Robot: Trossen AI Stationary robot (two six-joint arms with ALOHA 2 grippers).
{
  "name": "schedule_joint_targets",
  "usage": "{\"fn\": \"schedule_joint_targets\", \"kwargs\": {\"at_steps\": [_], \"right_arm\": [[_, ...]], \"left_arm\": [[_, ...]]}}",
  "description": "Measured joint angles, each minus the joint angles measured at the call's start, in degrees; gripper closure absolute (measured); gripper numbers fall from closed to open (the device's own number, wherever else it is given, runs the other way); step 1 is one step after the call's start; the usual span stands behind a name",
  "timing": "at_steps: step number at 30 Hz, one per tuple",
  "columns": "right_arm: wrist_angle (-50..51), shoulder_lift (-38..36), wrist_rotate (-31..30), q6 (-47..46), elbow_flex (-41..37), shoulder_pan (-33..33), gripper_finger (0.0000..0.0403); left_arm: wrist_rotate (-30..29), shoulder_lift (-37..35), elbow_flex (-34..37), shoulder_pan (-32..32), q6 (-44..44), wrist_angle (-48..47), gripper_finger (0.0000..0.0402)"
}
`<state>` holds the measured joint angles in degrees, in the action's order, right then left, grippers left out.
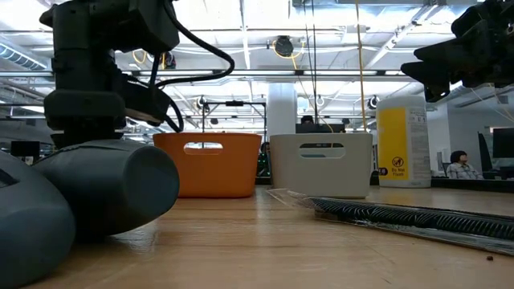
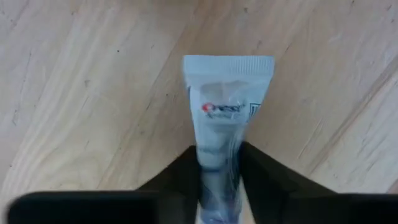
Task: Pick & Place Travel size toiletries
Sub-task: Put the white toothpaste into the black transparent bin
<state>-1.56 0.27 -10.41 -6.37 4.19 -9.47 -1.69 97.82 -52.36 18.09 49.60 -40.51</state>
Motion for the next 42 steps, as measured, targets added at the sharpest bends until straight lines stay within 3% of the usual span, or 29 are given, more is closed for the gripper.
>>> {"fn": "schedule_joint_targets", "kwargs": {"at_steps": [4, 6, 14, 22, 27, 31, 35, 42], "right_arm": [[0.02, 0.01, 0.0, 0.0, 0.0, 0.0, 0.0232], [0.02, 0.0, 0.0, 0.0, 0.0, 0.0, 0.0232], [0.04, 0.02, 0.0, 0.0, 0.0, 0.0, 0.0232], [0.09, 0.02, 0.0, 0.02, 0.0, 0.0, 0.0232], [0.09, 0.02, 0.0, 0.02, 0.0, 0.0, 0.0232], [0.11, 0.0, 0.0, 0.0, 0.01, 0.0, 0.0232], [0.11, 0.02, 0.0, 0.15, 0.0, 0.0, 0.0232], [0.11, 0.01, 0.0, 0.15, 0.01, 0.0, 0.0232]], "left_arm": [[0.15, -0.88, 0.05, 0.0, -3.02, -0.09, 0.0376], [0.11, -1.73, 0.0, 0.0, -4.32, -0.26, 0.0391], [-5.88, -12.66, -0.39, 1.15, -8.72, 0.27, 0.0393], [-21.07, -26.19, -0.46, 3.84, -17.92, 3.27, 0.0382], [-26.02, -33.99, 0.25, 4.52, -24.88, 6.66, 0.0396], [-26.91, -40.05, 6.27, 3.73, -28.68, 13.64, 0.0385], [-26.79, -46.9, 16.95, 1.93, -29.36, 23.64, 0.0386], [-20.85, -55.85, 36.07, -2.65, -29.72, 47.25, 0.0388]]}}
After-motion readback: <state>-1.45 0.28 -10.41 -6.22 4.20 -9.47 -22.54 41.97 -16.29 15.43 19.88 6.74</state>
